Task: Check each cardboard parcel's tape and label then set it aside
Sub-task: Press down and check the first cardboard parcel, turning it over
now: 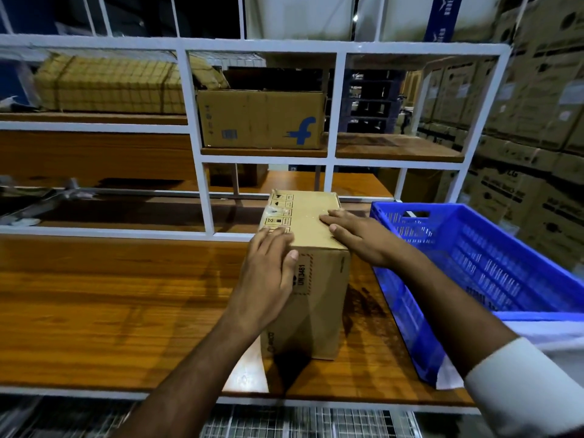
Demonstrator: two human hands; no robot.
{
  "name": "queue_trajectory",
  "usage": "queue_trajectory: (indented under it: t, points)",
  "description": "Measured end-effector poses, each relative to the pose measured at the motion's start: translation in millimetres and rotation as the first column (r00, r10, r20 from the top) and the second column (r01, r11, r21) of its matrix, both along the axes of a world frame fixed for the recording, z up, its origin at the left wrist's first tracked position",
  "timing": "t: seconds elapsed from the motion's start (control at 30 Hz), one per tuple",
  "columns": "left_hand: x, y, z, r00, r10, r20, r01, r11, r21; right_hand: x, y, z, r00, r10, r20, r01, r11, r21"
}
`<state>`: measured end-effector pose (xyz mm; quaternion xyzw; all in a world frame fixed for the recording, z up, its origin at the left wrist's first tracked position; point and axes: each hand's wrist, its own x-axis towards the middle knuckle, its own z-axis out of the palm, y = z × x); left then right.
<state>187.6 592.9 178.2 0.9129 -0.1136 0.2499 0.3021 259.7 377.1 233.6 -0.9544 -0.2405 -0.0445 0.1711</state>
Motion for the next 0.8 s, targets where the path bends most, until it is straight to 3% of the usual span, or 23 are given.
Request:
queue_trajectory:
  t: [0.1,0.2,0.3,0.37,0.43,0.5,0.57,0.7,0.8]
  points:
    - [6,7,-4,0.999,0.017,0.032,-0.023,0.984,0.176,-3,3,-11,0.999,-0.04,0.014,0.039,0.997,0.062]
    - [15,22,-8,0.985,0.081,0.15,-0.136,0.906,0.402,-19,15,-15,0.989,-0.111,0.096,0.113,0.993,-0.015]
    - [25,36,-6,0.974,0.175,0.147,-0.221,0.885,0.41,-41,33,-14,0.969,-0.166,0.182,0.195,0.968,-0.159]
    - [32,41,-4,0.97,0.24,0.028,-0.236,0.916,0.324,-59,47,-12,0.949,-0.19,0.252,0.245,0.946,-0.21]
    - [44,45,1,0.963,0.21,-0.168,-0.195,0.975,0.103,-74,61,-11,0.932,-0.167,0.321,0.248,0.942,-0.228]
    - [55,49,16,0.931,0.044,-0.361,-0.129,0.968,-0.214,-85,72,-9,0.917,-0.118,0.382,0.216,0.949,-0.227]
    - [61,49,33,0.875,-0.142,-0.463,-0.065,0.912,-0.404,-87,71,-1,0.917,-0.08,0.391,0.161,0.971,-0.179]
    - [59,46,46,0.808,-0.305,-0.503,-0.004,0.852,-0.523,-42,36,11,0.924,-0.171,0.343,0.136,0.983,0.126]
    - [61,46,48,0.793,-0.326,-0.514,0.007,0.85,-0.527,13,1,8,0.92,-0.331,0.209,0.318,0.944,0.092]
